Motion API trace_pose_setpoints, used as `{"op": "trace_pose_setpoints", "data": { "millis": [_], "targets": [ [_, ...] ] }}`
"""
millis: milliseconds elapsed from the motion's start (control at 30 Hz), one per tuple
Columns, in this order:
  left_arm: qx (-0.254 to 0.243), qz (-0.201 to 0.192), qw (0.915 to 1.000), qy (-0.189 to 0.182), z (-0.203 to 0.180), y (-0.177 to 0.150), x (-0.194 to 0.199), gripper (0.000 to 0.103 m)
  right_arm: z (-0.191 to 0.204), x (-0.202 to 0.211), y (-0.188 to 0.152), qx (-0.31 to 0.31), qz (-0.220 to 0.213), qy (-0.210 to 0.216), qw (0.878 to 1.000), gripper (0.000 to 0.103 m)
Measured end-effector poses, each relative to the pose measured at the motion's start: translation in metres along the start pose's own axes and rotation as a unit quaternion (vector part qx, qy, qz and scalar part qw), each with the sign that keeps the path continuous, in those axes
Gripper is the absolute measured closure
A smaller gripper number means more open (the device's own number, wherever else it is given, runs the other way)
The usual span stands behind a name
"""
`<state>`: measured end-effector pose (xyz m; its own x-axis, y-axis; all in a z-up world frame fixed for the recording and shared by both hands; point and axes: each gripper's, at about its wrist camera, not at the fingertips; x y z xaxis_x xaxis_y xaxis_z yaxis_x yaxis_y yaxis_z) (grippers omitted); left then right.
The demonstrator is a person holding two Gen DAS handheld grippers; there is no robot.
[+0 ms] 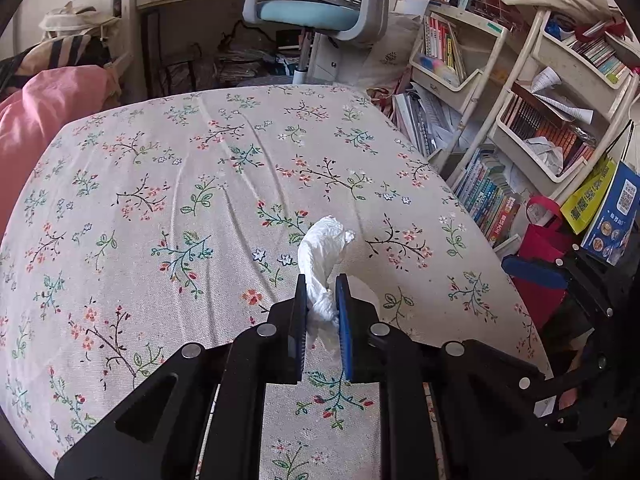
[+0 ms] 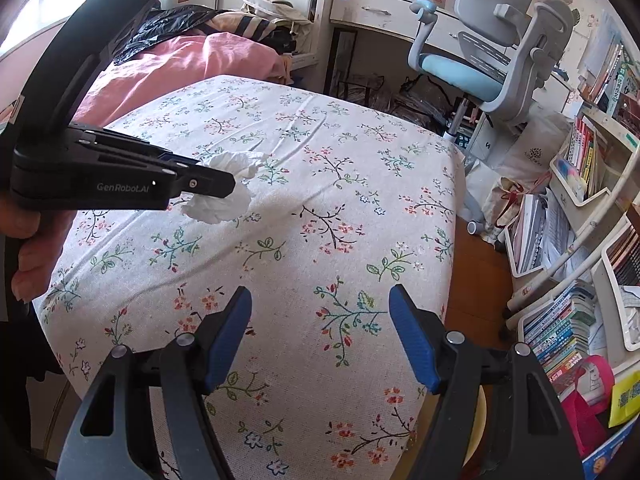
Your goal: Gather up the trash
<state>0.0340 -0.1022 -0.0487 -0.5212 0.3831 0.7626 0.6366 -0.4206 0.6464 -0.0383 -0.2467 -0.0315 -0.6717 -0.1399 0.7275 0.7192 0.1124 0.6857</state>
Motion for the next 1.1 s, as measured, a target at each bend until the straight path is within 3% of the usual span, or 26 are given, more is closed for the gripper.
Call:
{"op": "trace_pose_setpoints", "data": {
  "millis": [1100],
  "targets": [
    [-0.030, -0.006, 0.9994, -0.014, -0.021, 0.009, -0.002, 0.090, -0.007, 0.005, -0.001, 0.003, -0.008, -0.021, 1.000, 0.034]
  ]
}}
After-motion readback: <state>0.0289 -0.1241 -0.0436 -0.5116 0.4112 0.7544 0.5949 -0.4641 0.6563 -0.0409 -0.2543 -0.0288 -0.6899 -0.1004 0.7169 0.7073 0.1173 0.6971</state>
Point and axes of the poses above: each gripper's, at about its wrist camera, not at the fingertips, and x roughly against the way its jaws point, z to its left, y to its top, and after that the axes turned 14 degrees about -x, right-handed
